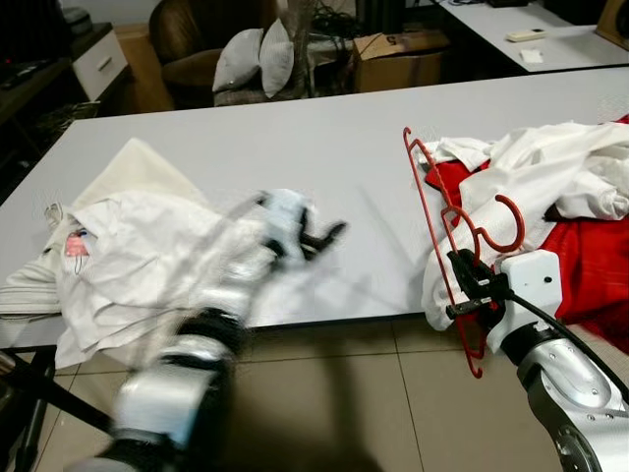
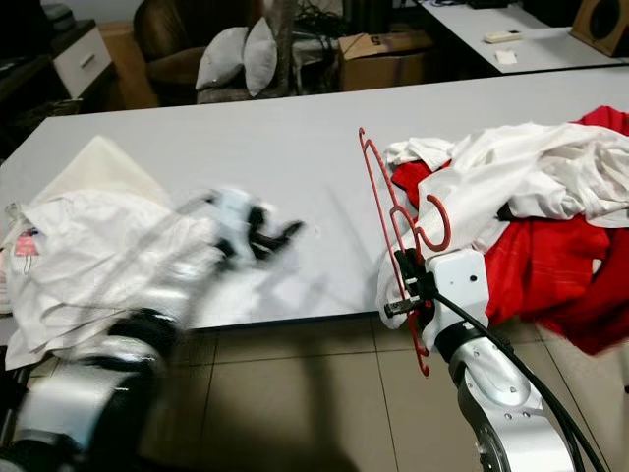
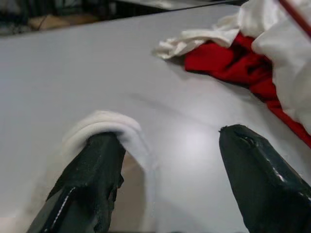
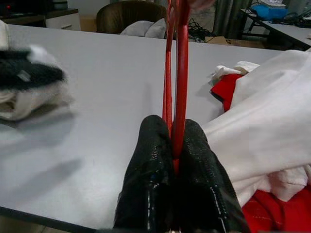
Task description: Hang hanger
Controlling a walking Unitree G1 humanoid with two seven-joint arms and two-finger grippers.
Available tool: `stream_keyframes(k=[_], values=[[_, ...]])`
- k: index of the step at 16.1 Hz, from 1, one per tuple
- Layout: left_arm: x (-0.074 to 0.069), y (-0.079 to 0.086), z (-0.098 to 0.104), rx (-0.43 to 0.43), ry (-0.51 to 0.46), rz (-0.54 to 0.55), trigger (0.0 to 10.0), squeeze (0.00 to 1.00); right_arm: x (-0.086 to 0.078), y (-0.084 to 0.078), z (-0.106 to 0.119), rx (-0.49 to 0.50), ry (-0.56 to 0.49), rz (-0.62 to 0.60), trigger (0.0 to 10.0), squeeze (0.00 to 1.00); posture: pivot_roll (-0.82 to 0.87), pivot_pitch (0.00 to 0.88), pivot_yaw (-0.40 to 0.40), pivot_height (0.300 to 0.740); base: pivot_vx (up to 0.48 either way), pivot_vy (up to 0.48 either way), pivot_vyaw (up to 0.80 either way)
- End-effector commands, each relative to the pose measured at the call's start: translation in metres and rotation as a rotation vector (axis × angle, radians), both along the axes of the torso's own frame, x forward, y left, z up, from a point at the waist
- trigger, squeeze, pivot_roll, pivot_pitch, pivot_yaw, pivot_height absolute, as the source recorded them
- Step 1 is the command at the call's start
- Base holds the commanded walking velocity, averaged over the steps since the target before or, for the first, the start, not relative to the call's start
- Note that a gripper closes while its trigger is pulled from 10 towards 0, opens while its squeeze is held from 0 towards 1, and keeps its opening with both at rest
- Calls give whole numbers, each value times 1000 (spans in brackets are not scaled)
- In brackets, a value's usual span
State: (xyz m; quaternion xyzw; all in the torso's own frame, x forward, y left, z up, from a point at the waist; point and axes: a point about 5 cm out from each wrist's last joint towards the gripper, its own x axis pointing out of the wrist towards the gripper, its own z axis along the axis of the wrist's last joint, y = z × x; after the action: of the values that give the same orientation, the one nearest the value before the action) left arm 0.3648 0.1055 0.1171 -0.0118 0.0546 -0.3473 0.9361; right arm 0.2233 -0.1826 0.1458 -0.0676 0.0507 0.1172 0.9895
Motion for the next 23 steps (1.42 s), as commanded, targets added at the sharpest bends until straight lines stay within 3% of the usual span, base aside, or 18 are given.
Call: stream_keyframes(k=[1,2,3,4,5,6,7,9,10,11,14,16,17,18,21,23], values=[[-1,4,1,-11,-2,-30,10000,0,0,5,4,5,-17,13,10000,0,-226,0,132,740,0,0,0],[1,24,2,73,20,-12,10000,0,3,5,3,10,-19,10,10000,0,-201,0,122,740,0,0,0],[3,29,3,96,22,18,10000,0,4,5,3,13,-22,8,10000,0,-201,0,122,740,0,0,0],[21,53,16,81,41,390,10000,0,10,6,5,24,-34,2,10000,0,-176,0,113,740,0,0,0],[25,56,19,50,69,476,10000,0,12,6,6,24,-38,0,10000,0,-171,0,111,740,0,0,0],[31,53,27,-55,115,558,10000,0,15,5,6,29,-45,-11,10000,0,-159,0,105,740,0,0,0],[35,44,36,-105,118,564,10000,0,17,4,6,29,-48,-23,10000,0,-154,0,105,740,0,0,0],[41,16,56,-75,62,419,10000,0,19,3,6,25,-51,-35,10000,0,-161,0,117,740,0,0,0],[39,1,63,86,-32,212,10000,0,17,2,7,24,-53,-24,10000,0,-176,0,139,740,0,0,0],[38,3,62,144,-51,172,10000,0,15,2,7,23,-51,-14,10000,0,-176,0,139,740,0,0,0],[31,39,48,305,-41,138,10000,0,8,-2,7,46,-42,27,10000,0,-178,0,153,740,0,0,0],[20,60,31,411,3,47,10000,0,7,-7,4,50,-32,14,10000,0,-166,0,150,740,0,0,0],[14,63,23,464,19,-16,10000,0,7,-9,4,60,-32,4,10000,0,-158,0,147,740,0,0,0],[7,58,11,454,56,-97,10000,0,6,-9,3,68,-23,6,10000,0,-153,0,148,740,0,0,0],[5,50,0,512,45,-91,10000,0,1,-10,-1,41,-2,25,10000,0,-158,0,156,740,0,0,0],[8,47,-2,567,-3,-25,10000,0,-4,-10,-2,37,3,22,10000,0,-170,0,170,740,0,0,0]])
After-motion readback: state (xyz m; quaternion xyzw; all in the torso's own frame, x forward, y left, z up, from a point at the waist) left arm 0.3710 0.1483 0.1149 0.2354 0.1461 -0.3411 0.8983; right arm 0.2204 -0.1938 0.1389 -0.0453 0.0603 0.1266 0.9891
